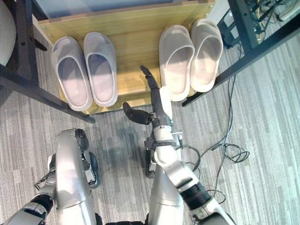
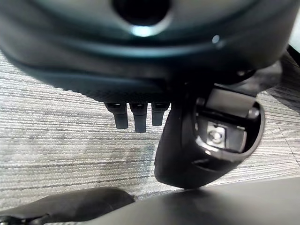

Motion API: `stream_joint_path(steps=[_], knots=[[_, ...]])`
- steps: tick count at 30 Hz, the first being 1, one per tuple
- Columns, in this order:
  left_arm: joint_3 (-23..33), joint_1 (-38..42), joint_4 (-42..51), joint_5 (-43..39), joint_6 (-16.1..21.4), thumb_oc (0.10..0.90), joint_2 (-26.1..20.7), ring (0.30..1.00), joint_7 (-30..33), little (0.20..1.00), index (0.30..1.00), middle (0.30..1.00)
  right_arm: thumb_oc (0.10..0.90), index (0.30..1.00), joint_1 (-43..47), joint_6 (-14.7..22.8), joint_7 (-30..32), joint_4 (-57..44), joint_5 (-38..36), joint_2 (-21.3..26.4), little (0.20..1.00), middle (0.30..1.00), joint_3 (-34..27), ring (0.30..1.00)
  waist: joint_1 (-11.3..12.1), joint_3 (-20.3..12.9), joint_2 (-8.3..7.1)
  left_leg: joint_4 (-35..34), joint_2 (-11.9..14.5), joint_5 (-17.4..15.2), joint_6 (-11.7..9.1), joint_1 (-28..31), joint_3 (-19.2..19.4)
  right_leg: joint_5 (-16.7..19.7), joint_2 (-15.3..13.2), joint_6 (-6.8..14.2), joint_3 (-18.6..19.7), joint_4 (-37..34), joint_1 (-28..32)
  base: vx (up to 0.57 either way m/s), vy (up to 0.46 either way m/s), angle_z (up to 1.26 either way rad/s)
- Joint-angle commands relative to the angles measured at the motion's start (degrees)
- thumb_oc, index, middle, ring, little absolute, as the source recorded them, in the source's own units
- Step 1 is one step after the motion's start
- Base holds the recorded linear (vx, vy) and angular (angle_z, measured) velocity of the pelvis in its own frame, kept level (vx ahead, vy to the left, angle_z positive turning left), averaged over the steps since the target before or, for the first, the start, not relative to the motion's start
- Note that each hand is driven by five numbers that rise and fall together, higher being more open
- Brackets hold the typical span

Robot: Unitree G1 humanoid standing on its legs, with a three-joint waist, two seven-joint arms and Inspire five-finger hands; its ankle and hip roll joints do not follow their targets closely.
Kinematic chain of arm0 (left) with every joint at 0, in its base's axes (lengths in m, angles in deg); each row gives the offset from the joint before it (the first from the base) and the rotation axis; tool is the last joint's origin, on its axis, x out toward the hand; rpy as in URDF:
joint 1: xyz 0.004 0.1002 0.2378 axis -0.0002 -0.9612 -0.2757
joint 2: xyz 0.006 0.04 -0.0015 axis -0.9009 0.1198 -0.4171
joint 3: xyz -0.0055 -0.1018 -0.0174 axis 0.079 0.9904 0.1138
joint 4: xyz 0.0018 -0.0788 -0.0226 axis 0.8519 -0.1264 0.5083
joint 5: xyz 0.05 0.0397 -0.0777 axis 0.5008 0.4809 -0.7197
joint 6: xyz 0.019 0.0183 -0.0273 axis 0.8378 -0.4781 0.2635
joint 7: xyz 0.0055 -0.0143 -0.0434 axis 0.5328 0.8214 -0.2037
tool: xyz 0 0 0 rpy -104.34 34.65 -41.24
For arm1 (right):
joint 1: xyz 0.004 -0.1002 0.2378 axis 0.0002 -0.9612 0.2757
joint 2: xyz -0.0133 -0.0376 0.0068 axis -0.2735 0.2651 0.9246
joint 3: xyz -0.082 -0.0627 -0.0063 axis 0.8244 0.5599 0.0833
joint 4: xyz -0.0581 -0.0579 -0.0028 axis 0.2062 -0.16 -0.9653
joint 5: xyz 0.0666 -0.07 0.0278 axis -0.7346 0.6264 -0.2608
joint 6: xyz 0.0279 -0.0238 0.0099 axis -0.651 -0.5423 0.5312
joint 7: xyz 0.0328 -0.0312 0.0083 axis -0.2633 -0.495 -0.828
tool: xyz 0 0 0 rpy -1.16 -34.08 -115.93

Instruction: Arrange the slippers neatly on the shoe rack.

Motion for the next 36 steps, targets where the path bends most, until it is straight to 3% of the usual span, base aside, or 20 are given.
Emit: stream_joint_path(steps=[1, 9, 12, 13, 18, 19, 25, 29, 31, 36], knots=[[-7.9, 1.0, -0.9, 1.9, 0.1, 0.800, 10.1, 0.900, -1.8, 0.900, 0.900, 0.900, 0.800, 0.900, 0.3, 3.9, 3.5, 0.0, -3.6, 2.0, 0.900, 0.900, -2.3, 0.900, 0.3, -1.4, 0.59, -2.5, -4.4, 0.5, 3.1, -1.5, -3.4, -8.1, -2.1, -4.3, 1.1, 1.3, 2.2, 0.00, 0.000, 0.00], [-6.1, 2.1, -0.2, 1.5, -0.1, 0.800, 9.8, 0.900, -2.2, 0.900, 0.900, 0.900, 0.800, 0.900, 2.0, 4.6, 4.6, 1.7, -4.6, 4.2, 0.900, 0.900, -6.2, 0.900, 0.2, -1.4, 0.92, -3.5, -4.3, 1.2, 3.0, -1.5, -3.2, -7.4, -1.9, -4.2, 1.3, 0.8, 2.2, 0.00, -0.002, 0.03], [-4.7, 2.5, 0.1, 1.9, 0.6, 0.800, 9.8, 0.900, -2.6, 0.900, 0.900, 0.900, 0.800, 0.900, 2.0, 3.5, 5.7, 0.2, 2.2, 5.0, 0.900, 0.900, -8.8, 0.900, 0.3, -1.4, 0.82, -4.7, -4.2, 1.6, 2.9, -1.5, -3.0, -7.0, -1.7, -4.1, 1.0, -0.3, 2.2, -0.01, 0.012, -0.02], [-3.4, 2.9, 0.4, 2.7, 1.2, 0.800, 9.7, 0.900, -2.8, 0.900, 0.900, 0.900, 0.800, 0.900, 2.2, 3.7, 7.2, -2.3, 8.2, 4.9, 0.900, 0.900, -11.0, 0.900, 0.4, -1.4, 0.77, -6.1, -4.2, 2.0, 2.9, -1.5, -2.8, -6.6, -1.6, -3.9, 0.7, -1.5, 2.2, -0.02, 0.027, -0.05], [-1.5, 6.0, 0.0, 5.2, 2.2, 0.800, 9.0, 0.900, -3.5, 0.900, 0.900, 0.900, 0.800, 0.900, 3.5, 4.2, 5.4, -5.8, 12.7, 4.3, 0.900, 0.900, -11.7, 0.900, 1.0, -1.5, -0.55, -11.9, -3.3, 3.4, 2.8, -1.5, -1.5, -4.2, -1.1, -3.5, -0.2, -7.6, 2.2, -0.07, 0.031, -0.08], [-1.2, 6.1, 0.0, 5.8, 2.6, 0.800, 9.4, 0.900, -4.1, 0.900, 0.900, 0.900, 0.800, 0.900, 1.9, 4.1, 3.8, -6.8, 14.1, 4.2, 0.900, 0.900, -11.2, 0.900, 0.9, -5.0, -0.98, -15.4, -2.7, 4.3, 2.8, -1.5, -0.9, -3.2, -1.0, -3.1, -0.9, -11.4, 2.2, -0.01, 0.045, -0.13], [-0.1, 3.1, -0.5, 7.9, 3.1, 0.800, 9.8, 0.900, -6.6, 0.900, 0.900, 0.900, 0.800, 0.900, -5.3, 6.5, -4.1, -8.6, 14.8, 5.8, 0.900, 0.900, -8.6, 0.900, -0.4, -14.9, -1.16, -25.1, -0.5, 8.0, 2.5, -0.2, 1.2, 0.2, -1.8, -2.2, -3.3, -21.8, 3.5, 0.01, 0.049, 0.00], [0.2, 1.5, -1.5, 8.4, 3.0, 0.800, 9.8, 0.900, -8.5, 0.900, 0.900, 0.900, 0.800, 0.900, -7.7, 8.0, -9.6, -8.1, 11.8, 6.8, 0.900, 0.900, -6.2, 0.900, -1.0, -16.8, -1.46, -31.4, 0.3, 10.3, 2.2, 4.9, 1.9, 2.1, -2.1, -1.6, -4.0, -28.2, 8.9, -0.05, 0.018, -0.02], [-0.2, -0.8, -1.7, 8.7, 2.6, 0.800, 9.9, 0.900, -10.8, 0.900, 0.900, 0.900, 0.800, 0.900, -9.2, 9.1, -17.0, -6.0, 2.9, 6.6, 0.900, 0.900, -2.7, 0.900, -1.4, -18.6, -1.66, -38.3, 1.0, 12.4, 1.8, 10.7, 3.4, 3.9, -2.4, -1.0, -4.7, -35.2, 14.4, -0.04, 0.019, 0.04], [-0.7, -4.2, -1.3, 9.3, 2.4, 0.800, 10.4, 0.900, -13.1, 0.900, 0.900, 0.900, 0.800, 0.900, -10.8, 8.9, -22.8, -3.3, -2.9, 7.1, 0.900, 0.900, 0.1, 0.900, -2.0, -20.3, -1.79, -48.1, 2.0, 14.7, 1.3, 19.9, 5.9, 6.2, -2.7, -0.1, -5.4, -44.3, 22.7, -0.02, 0.037, 0.08]])
